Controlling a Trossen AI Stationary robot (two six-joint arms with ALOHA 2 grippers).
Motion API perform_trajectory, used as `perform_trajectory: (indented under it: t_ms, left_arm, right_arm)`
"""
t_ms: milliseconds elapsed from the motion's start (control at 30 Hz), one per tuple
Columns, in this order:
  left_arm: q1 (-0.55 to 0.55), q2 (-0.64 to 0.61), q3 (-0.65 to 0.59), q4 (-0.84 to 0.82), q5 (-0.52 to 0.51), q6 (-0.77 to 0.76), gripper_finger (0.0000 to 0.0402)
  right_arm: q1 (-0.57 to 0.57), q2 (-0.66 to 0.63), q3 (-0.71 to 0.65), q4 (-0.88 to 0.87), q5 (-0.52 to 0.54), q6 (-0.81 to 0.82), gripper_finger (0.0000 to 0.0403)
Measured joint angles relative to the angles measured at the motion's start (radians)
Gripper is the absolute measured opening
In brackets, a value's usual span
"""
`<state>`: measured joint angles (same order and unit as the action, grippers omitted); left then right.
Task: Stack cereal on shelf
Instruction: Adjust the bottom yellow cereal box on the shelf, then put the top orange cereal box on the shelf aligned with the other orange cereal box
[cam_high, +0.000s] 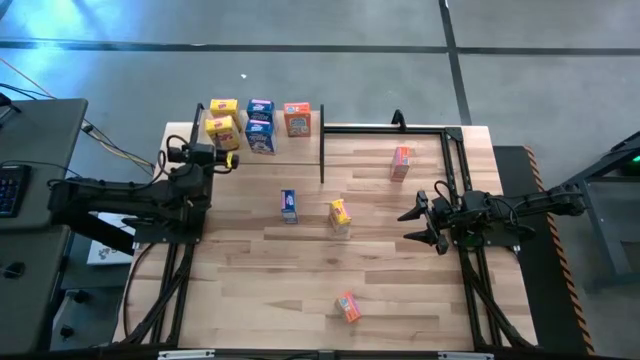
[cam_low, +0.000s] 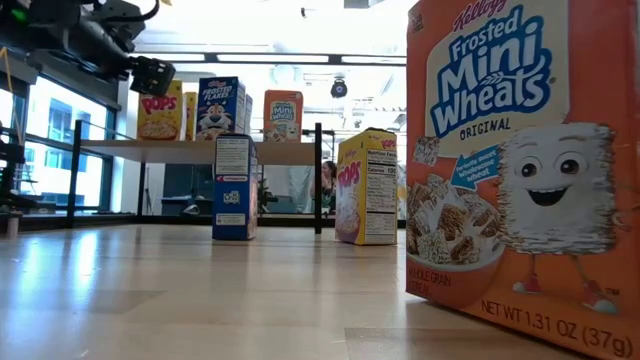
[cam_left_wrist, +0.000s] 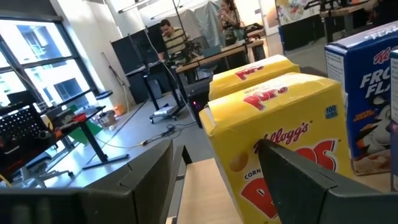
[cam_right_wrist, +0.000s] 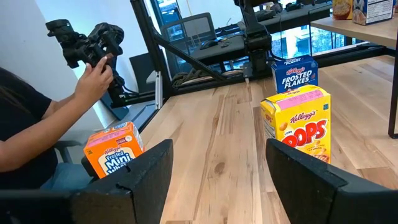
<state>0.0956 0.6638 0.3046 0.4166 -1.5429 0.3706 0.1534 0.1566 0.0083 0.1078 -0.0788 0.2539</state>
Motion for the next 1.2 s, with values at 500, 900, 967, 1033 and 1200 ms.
perform_trajectory:
  t_ms: [500,900,967,1033,1200]
  left_arm:
    - [-0.166,-0.048,0.000,0.008,-0.029,0.001,0.0229]
    - [-0.383,-0.061,0.000,0.007,-0.028,0.001,0.0229]
    - [-0.416,-0.061,0.000,0.007,-0.028,0.000,0.0229]
    - [-0.447,-0.060,0.000,0.013,-0.027,-0.001,0.0229]
    - [-0.515,-0.057,0.000,0.076,0.007,-0.002,0.0229]
  right_arm:
    - [0.000,0.000,0.000,0.000,0.000,0.000,0.0250]
    - [0.000,0.000,0.000,-0.001,0.000,0.000,0.0250]
    - [0.000,0.000,0.000,-0.001,0.000,0.000,0.0250]
    - [0.000,0.000,0.000,-0.001,0.000,0.000,0.0250]
    - [0.000,0.000,0.000,-0.001,0.000,0.000,0.0250]
